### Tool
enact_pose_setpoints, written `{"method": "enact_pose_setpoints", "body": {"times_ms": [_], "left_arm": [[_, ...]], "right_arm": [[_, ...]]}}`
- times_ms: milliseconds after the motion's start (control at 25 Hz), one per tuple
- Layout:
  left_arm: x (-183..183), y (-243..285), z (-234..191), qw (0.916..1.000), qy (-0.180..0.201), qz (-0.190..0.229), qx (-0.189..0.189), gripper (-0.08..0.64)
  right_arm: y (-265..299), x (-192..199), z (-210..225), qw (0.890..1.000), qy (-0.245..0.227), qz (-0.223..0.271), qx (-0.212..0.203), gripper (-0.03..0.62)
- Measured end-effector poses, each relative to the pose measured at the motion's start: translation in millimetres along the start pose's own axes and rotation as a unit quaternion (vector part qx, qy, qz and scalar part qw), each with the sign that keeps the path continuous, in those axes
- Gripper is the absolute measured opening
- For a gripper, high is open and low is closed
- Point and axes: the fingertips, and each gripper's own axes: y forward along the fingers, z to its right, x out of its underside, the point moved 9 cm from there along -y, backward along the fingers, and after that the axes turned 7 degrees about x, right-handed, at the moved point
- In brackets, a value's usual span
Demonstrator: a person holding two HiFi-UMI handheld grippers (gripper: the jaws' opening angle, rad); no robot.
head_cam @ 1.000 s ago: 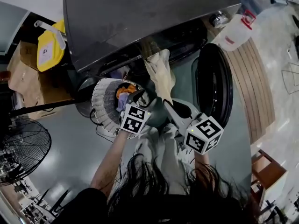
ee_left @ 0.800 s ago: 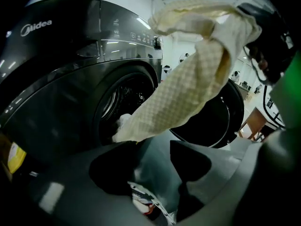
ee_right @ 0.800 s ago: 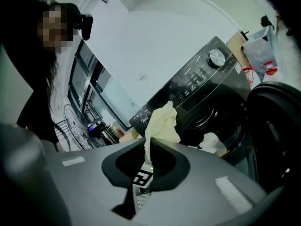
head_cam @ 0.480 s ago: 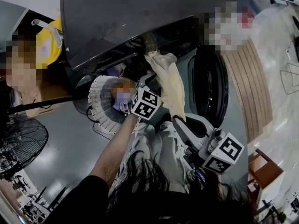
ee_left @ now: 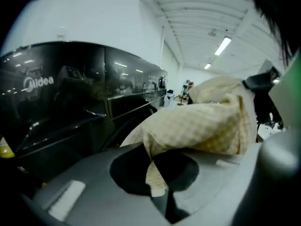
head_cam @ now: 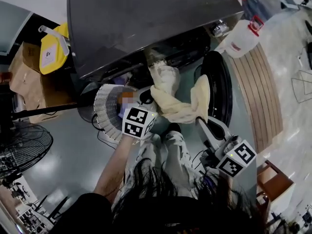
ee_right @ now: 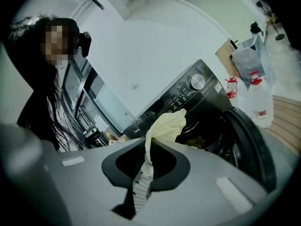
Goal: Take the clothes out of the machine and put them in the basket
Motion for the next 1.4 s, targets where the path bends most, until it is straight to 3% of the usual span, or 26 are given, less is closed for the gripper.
{"method": "enact_pose_setpoints", "body": {"times_ms": [320,480,640,800,920,1080,1280,1400], "left_arm": [[-57,-71,27,0.9957,0.033,0.085,-0.016,0.008],[-88,-100,43,0.9904,0.056,0.125,-0.023,0.008],[-118,-131,54,0.9834,0.075,0.162,-0.032,0.008],[-147,-164,65,0.9738,0.081,0.209,-0.038,0.007],[-163,-191,74,0.9676,0.082,0.234,-0.045,0.008],[-182,-227,90,0.959,0.103,0.257,-0.062,0.008],[-202,-268,112,0.9463,0.125,0.291,-0.066,0.008],[-209,-292,126,0.9356,0.137,0.317,-0.073,0.008]], "right_arm": [[23,1,9,0.993,-0.088,-0.069,0.026,0.044],[37,-2,4,0.986,-0.135,-0.097,0.018,0.044],[47,-14,-7,0.983,-0.154,-0.098,-0.012,0.067],[55,-24,-20,0.974,-0.195,-0.113,-0.037,0.166],[60,-26,-29,0.96,-0.239,-0.133,-0.052,0.327],[71,-23,-44,0.942,-0.293,-0.138,-0.085,0.428],[92,-6,-60,0.92,-0.339,-0.171,-0.101,0.471],[107,1,-74,0.922,-0.347,-0.148,-0.093,0.444]]}}
